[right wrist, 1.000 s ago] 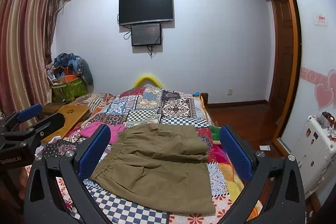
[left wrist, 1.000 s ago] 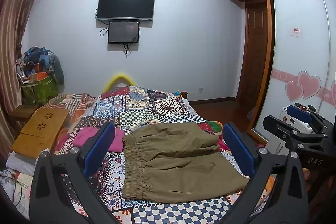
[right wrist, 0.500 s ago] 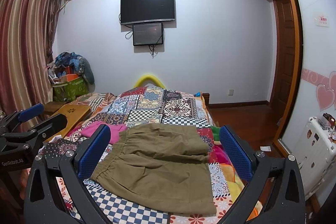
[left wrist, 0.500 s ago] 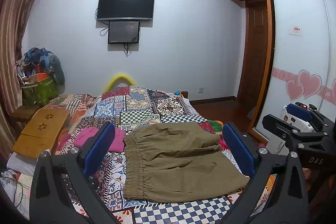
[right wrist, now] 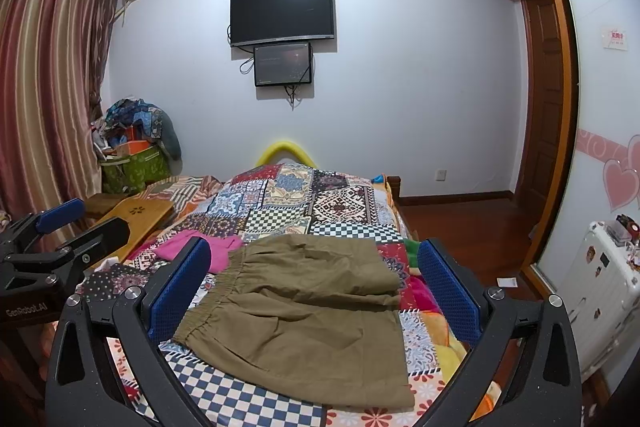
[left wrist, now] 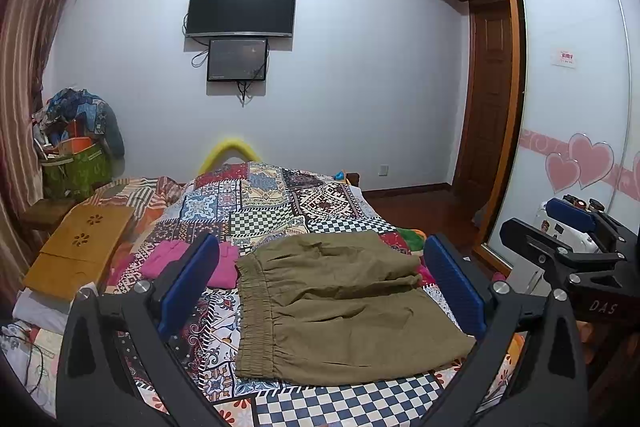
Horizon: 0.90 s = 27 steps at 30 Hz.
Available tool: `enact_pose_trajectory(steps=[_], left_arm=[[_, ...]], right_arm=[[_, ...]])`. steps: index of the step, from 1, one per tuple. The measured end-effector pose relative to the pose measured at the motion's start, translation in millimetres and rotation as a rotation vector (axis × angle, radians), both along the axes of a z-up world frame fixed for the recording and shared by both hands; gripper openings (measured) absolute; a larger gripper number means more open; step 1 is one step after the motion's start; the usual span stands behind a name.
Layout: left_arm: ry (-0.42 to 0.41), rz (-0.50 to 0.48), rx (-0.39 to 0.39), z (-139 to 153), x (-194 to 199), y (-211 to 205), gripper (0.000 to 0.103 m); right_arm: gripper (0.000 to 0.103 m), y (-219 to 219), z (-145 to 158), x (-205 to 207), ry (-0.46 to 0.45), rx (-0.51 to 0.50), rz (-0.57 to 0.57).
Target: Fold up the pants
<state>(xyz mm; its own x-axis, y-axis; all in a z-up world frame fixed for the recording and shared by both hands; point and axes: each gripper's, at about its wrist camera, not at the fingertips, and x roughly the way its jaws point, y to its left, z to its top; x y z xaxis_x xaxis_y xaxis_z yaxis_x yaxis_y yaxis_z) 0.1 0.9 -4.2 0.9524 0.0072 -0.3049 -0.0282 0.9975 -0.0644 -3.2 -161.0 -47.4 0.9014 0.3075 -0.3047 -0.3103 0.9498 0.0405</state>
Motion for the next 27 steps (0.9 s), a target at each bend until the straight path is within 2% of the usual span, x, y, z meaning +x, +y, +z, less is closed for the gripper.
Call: enact_pose_trajectory(steps=[27], left_arm=[[0.016, 0.004, -0.013, -3.0, 5.2, 2.6, 0.103]], right_arm=[[0.103, 1.6, -0.3, -0.2, 0.004, -0.002, -0.002]])
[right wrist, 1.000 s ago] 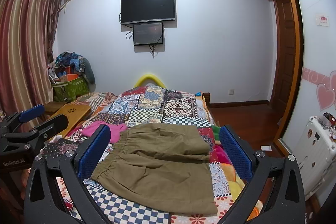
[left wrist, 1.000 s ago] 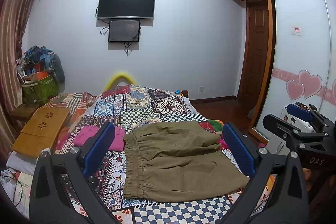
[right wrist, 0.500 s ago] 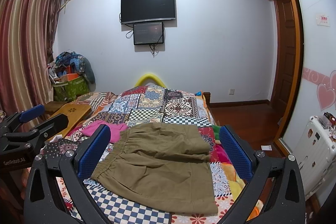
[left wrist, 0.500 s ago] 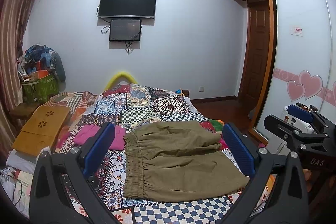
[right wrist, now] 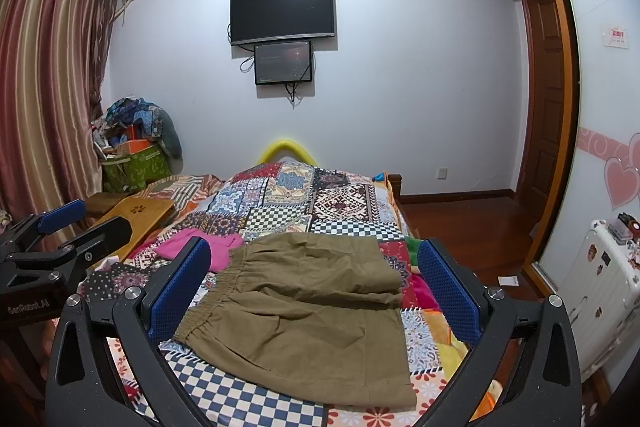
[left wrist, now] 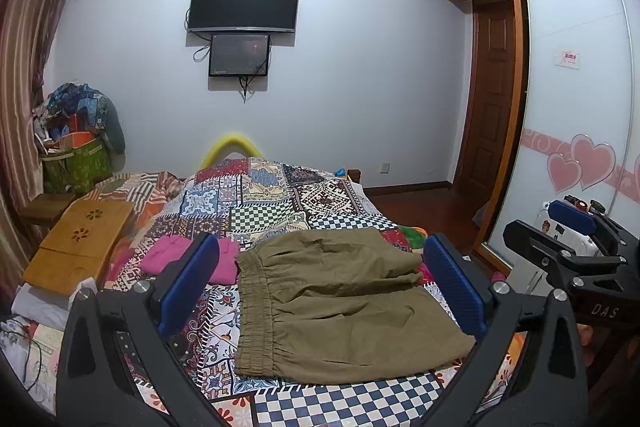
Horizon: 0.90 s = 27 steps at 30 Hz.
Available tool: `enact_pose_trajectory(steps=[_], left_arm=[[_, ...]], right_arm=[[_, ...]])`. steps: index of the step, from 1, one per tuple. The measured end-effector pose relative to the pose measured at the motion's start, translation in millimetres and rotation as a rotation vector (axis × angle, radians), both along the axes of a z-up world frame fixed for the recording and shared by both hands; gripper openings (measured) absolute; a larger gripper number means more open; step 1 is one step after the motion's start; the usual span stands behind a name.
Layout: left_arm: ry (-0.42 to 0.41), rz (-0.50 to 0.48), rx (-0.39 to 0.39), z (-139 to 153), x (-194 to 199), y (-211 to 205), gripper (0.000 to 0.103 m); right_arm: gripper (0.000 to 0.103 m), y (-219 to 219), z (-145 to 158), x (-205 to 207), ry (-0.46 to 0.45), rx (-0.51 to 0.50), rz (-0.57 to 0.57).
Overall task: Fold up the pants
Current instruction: 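Lower the left tool to the waistband while the right tool reaches the pant hem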
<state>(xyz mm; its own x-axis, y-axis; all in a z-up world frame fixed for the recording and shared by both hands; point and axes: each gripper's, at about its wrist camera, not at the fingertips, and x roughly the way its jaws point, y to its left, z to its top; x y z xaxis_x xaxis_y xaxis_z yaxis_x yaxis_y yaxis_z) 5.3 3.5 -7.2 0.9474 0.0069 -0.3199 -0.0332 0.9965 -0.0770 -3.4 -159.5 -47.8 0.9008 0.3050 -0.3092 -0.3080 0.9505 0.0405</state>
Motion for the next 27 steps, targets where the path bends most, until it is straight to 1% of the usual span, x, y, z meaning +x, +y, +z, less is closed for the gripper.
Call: enact_pose_trajectory(steps=[6, 12, 18, 21, 24, 27], left_arm=[[0.012, 0.008, 0.008, -4, 4, 2, 0.103], [0.053, 0.039, 0.014, -17, 19, 19, 0.103], [0.176, 0.082, -0.018, -49, 55, 53, 0.103], [0.259, 0.108, -0.029, -73, 76, 70, 0.103], [0.356, 0.128, -0.038, -104, 100, 86, 0.103], [0.429, 0.143, -0.046, -131, 118, 97, 0.103]], right_arm=[[0.103, -2, -6, 3, 0.011, -0.004, -0.021], [0.103, -16, -22, 18, 0.056, -0.041, -0.090], [0.103, -36, -50, 46, 0.155, -0.109, -0.159], [0.103, -44, -63, 56, 0.212, -0.141, -0.175], [0.103, -48, -78, 69, 0.274, -0.178, -0.186], [0.103, -52, -92, 82, 0.330, -0.203, -0.191]])
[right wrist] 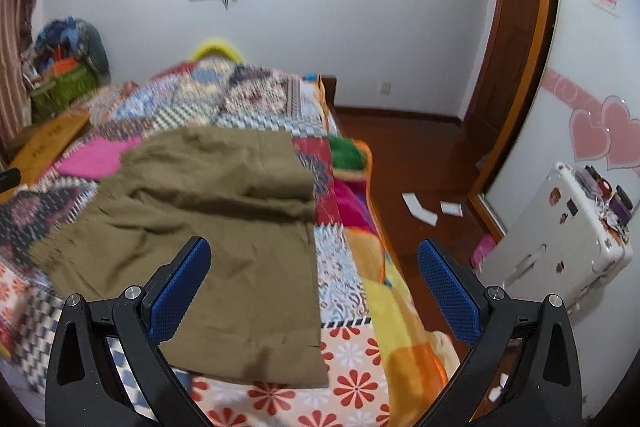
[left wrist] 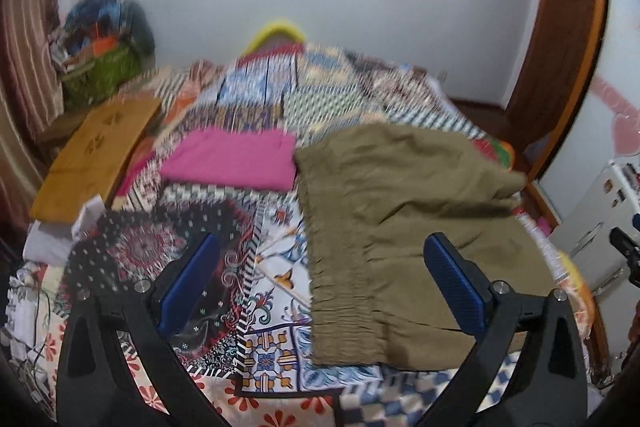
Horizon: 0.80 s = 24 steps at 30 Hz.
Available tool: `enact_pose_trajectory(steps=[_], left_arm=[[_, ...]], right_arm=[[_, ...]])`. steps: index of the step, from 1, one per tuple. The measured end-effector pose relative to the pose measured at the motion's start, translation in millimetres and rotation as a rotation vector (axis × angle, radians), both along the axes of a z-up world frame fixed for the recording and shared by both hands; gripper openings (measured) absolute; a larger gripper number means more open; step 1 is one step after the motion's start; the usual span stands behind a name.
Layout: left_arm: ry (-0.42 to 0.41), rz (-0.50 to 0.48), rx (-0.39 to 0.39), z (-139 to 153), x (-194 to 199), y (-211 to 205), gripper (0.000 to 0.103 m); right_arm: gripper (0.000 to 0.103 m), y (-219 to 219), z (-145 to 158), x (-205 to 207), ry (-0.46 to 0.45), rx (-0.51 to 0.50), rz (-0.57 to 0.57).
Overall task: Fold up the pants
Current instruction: 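Lower the left tool to the waistband while the right tool reaches the pant hem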
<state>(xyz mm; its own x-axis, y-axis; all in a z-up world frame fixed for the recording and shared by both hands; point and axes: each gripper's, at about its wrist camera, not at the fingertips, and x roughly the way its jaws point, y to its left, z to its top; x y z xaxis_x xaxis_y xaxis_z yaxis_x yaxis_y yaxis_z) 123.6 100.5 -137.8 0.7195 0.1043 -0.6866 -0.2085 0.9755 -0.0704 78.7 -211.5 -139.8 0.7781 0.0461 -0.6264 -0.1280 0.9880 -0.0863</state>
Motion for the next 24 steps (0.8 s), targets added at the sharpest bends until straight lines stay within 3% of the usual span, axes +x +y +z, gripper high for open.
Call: enact_pose_trajectory(steps=[5, 8, 16, 24], left_arm=[[0.132, -0.011, -0.095, -45, 34, 18, 0.095], [0.178, -0.025, -0.091, -60, 52, 20, 0.090], [0.224, -0.051, -0.123, -82, 109, 31, 0.089], [0.236, -0.073, -0.105, -90, 162, 46, 0.083]], right_arm=[[0.103, 0, -30, 24, 0.104, -0.010, 0.004], [0.103, -1, -46, 39, 0.156, -0.020, 0.014], [0.100, 1, -60, 92, 0.224, 0.034, 0.073], [0.080, 3, -60, 152, 0.220, 0.053, 0.103]])
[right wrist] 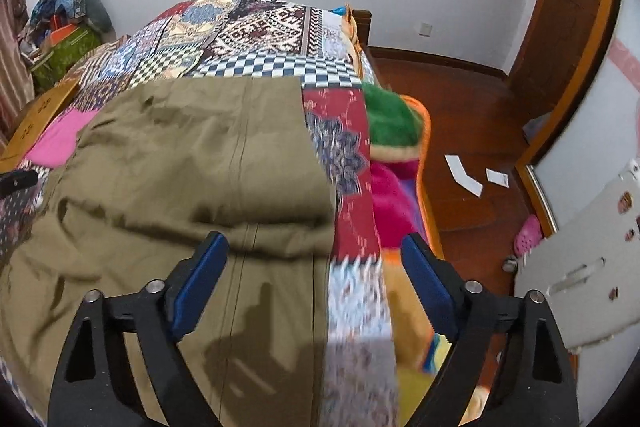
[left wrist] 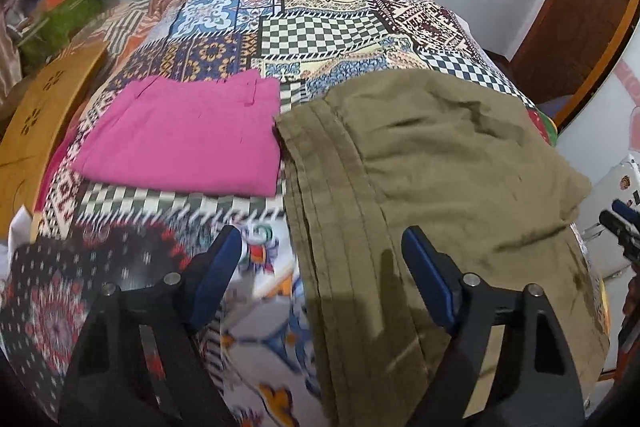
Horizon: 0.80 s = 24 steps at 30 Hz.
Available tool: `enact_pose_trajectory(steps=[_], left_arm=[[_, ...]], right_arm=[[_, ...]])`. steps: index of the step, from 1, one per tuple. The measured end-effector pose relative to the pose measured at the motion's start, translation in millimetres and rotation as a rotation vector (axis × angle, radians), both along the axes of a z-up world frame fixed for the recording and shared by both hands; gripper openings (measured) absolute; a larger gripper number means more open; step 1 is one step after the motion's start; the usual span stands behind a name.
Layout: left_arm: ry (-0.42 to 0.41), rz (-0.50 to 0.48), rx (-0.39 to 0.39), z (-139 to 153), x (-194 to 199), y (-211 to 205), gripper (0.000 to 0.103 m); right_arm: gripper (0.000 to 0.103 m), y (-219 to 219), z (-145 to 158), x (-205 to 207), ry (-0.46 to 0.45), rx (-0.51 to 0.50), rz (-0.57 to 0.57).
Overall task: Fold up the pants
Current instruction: 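Lower the left tool to the waistband while the right tool reaches the pant hem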
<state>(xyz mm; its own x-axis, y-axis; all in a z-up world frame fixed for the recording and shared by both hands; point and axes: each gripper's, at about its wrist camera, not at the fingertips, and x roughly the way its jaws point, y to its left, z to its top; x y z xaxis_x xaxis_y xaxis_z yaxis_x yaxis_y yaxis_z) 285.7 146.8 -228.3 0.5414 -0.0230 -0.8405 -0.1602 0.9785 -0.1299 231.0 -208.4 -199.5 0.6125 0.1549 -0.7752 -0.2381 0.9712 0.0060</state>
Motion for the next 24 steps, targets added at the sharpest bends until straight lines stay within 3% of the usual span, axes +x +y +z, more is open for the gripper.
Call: enact_pose_trajectory(steps=[3, 8, 13, 16, 18, 20, 24], left_arm=[[0.008, -0.006, -0.019, -6, 17, 7, 0.081], [0.076, -0.039, -0.088, -29, 40, 12, 0.068], [0.089, -0.063, -0.127, -42, 40, 6, 0.064], [0.082, -0.069, -0.123, -40, 37, 5, 0.063], [0.077, -0.077, -0.128, -37, 37, 5, 0.055], [0.073, -0.089, -0.138, -34, 34, 4, 0.050], [0.071, -0.105, -0.141, -31, 30, 2, 0.047]], right_arm=[[0.075, 3, -1, 18, 0.007, 0.014, 0.023], [0.075, 10, -9, 39, 0.020, 0.019, 0.041], [0.072, 13, -22, 48, 0.080, 0.042, 0.065], [0.054, 15, -35, 50, 0.154, 0.067, 0.104], [0.042, 15, -38, 48, 0.168, 0.091, 0.118], [0.039, 16, -38, 46, 0.168, 0.101, 0.124], [0.018, 20, -33, 41, 0.129, 0.061, 0.128]])
